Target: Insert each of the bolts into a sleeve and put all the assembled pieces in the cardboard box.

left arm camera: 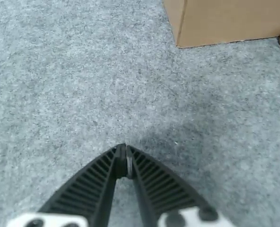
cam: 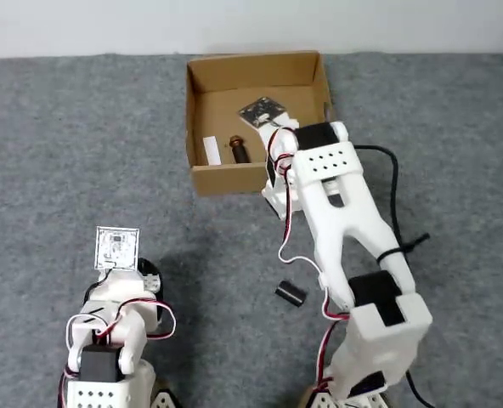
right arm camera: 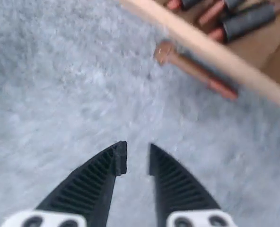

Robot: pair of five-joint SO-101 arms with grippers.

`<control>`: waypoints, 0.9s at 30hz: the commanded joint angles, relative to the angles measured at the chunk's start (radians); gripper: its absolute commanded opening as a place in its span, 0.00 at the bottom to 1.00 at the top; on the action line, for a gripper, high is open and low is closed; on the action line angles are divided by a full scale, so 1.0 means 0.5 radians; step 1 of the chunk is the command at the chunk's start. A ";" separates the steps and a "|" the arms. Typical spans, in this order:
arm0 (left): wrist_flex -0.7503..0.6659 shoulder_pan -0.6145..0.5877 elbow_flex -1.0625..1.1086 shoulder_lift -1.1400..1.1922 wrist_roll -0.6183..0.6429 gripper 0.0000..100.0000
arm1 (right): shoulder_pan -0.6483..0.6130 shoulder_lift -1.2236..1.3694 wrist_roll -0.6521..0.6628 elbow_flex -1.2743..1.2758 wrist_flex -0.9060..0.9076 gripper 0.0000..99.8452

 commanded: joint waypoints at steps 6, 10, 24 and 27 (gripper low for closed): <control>-0.021 -0.015 -0.008 -0.006 -0.003 0.00 | 0.020 -0.008 0.104 -0.018 0.044 0.06; -0.021 -0.015 -0.008 -0.006 -0.003 0.00 | 0.035 -0.100 0.061 -0.015 0.308 0.01; -0.021 -0.015 -0.008 -0.006 -0.003 0.00 | -0.176 -0.582 -0.061 0.559 0.683 0.18; -0.021 -0.015 -0.008 -0.006 -0.003 0.00 | -0.305 -0.750 -0.012 0.822 0.618 0.18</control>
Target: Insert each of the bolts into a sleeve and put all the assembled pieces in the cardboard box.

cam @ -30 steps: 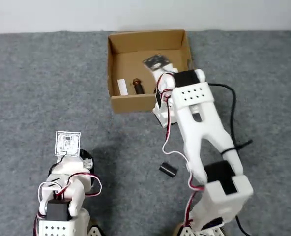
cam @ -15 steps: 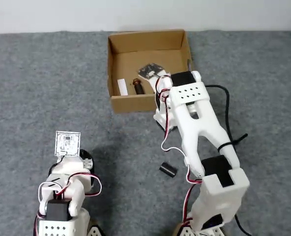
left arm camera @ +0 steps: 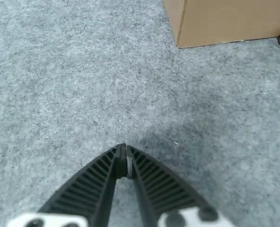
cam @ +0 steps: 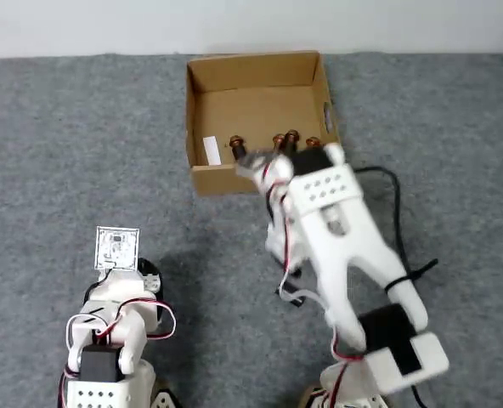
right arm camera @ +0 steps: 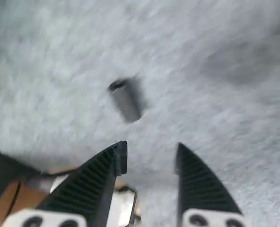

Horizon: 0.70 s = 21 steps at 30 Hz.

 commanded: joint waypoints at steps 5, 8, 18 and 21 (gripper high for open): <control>-0.021 -0.015 -0.008 -0.009 -0.003 0.00 | -0.216 -0.373 0.040 0.503 -0.265 0.18; -0.021 -0.015 -0.008 -0.009 -0.003 0.00 | -0.232 -0.373 0.040 0.669 -0.434 0.18; -0.021 -0.015 -0.008 -0.009 -0.003 0.00 | -0.222 -0.299 0.046 1.019 -1.054 0.18; -0.021 -0.015 -0.008 -0.009 -0.003 0.00 | -0.219 -0.130 0.046 1.019 -1.137 0.18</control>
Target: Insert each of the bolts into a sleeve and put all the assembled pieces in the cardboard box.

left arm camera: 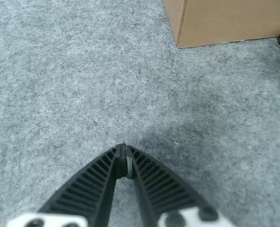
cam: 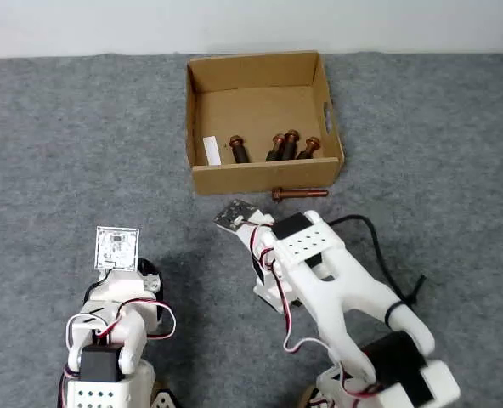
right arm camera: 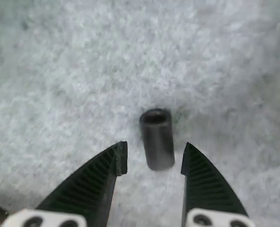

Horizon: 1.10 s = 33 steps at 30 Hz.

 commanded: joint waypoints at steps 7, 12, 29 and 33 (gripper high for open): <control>-0.021 -0.015 -0.008 -0.009 -0.003 0.00 | -0.002 0.391 0.015 -0.015 -0.222 0.00; -0.021 -0.015 -0.008 -0.009 -0.003 0.00 | -0.002 0.244 0.006 -0.015 -0.195 0.01; -0.043 -0.015 -0.008 -0.015 0.000 0.00 | 0.213 -1.300 -0.786 -0.009 0.453 0.01; -0.129 -0.009 -0.008 -0.006 0.144 0.00 | 0.575 -1.379 -0.930 -0.003 0.502 0.01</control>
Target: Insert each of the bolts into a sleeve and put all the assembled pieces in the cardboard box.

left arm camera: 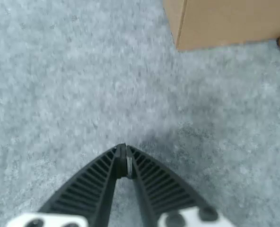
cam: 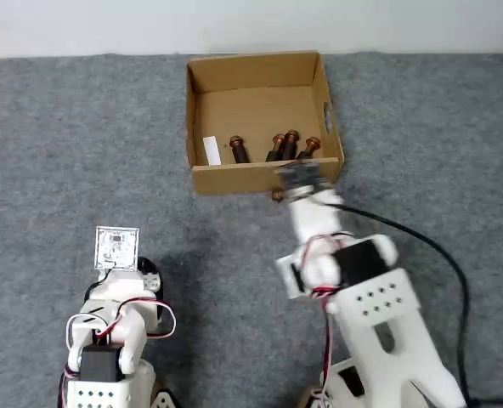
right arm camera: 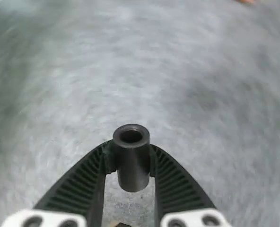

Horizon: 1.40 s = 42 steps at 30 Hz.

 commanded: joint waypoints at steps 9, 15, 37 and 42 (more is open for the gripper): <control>-0.083 -0.003 -0.023 -0.015 0.288 0.02 | 0.674 -0.324 -0.178 -0.003 0.262 0.01; -0.083 0.031 -0.247 -0.003 0.193 0.06 | 0.898 -0.652 -0.184 0.083 0.459 0.01; -0.512 0.893 -1.536 1.878 -0.206 0.01 | 1.238 -1.895 -0.086 0.804 0.100 0.01; -0.647 0.890 -1.784 2.458 -0.245 0.01 | 1.244 -1.849 -0.086 0.804 0.100 0.01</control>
